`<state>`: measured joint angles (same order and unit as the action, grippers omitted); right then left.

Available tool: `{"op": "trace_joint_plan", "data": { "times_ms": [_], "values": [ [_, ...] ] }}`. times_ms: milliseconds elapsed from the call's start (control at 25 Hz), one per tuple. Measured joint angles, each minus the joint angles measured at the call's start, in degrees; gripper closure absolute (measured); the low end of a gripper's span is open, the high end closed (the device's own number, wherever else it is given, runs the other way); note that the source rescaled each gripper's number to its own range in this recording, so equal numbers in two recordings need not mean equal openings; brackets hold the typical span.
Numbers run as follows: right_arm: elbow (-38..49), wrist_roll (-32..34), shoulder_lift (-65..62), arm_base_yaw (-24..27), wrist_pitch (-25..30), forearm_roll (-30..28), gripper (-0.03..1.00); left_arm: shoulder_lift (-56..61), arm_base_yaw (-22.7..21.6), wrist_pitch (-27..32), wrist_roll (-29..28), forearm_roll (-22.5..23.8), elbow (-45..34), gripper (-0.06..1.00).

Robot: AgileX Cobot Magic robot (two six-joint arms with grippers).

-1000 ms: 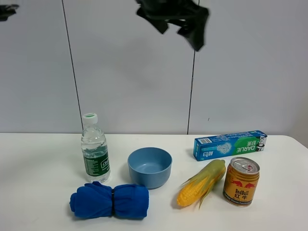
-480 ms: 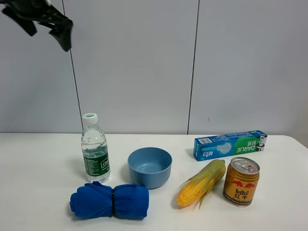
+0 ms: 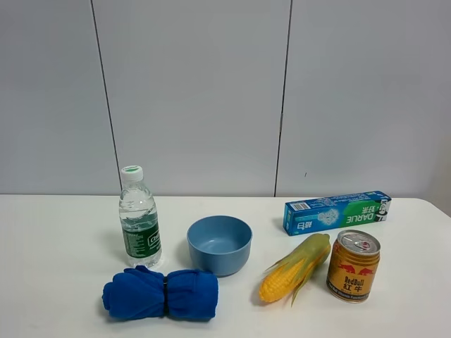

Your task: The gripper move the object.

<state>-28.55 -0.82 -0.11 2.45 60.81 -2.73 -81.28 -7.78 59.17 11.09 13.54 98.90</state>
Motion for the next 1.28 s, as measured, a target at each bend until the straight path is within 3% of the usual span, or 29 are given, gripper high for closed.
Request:
{"op": "trace_joint_plan", "data": {
  "times_ms": [280,440,600,800,1080,1280],
  "values": [
    [0.0,0.0,0.0,0.0,0.0,0.0,-0.03,20.2,-10.2,1.4,-0.3,3.0,-15.8,-0.05],
    [0.0,0.0,0.0,0.0,0.0,0.0,-0.03,30.1,-11.1,5.1,-1.5,2.4,-19.5,-0.05],
    [0.0,0.0,0.0,0.0,0.0,0.0,-0.03,37.4,-11.1,10.0,-6.0,-0.1,-19.9,-0.05],
    [0.0,0.0,0.0,0.0,0.0,0.0,-0.03,44.1,-9.5,10.3,-11.1,-3.9,-22.7,-0.05],
    [0.0,0.0,0.0,0.0,0.0,0.0,-0.03,46.7,-0.9,10.4,-11.8,-5.7,-30.8,-0.05],
    [0.0,0.0,0.0,0.0,0.0,0.0,-0.03,46.4,0.0,10.0,-12.0,-6.7,-34.9,-0.05]
  ]
}}
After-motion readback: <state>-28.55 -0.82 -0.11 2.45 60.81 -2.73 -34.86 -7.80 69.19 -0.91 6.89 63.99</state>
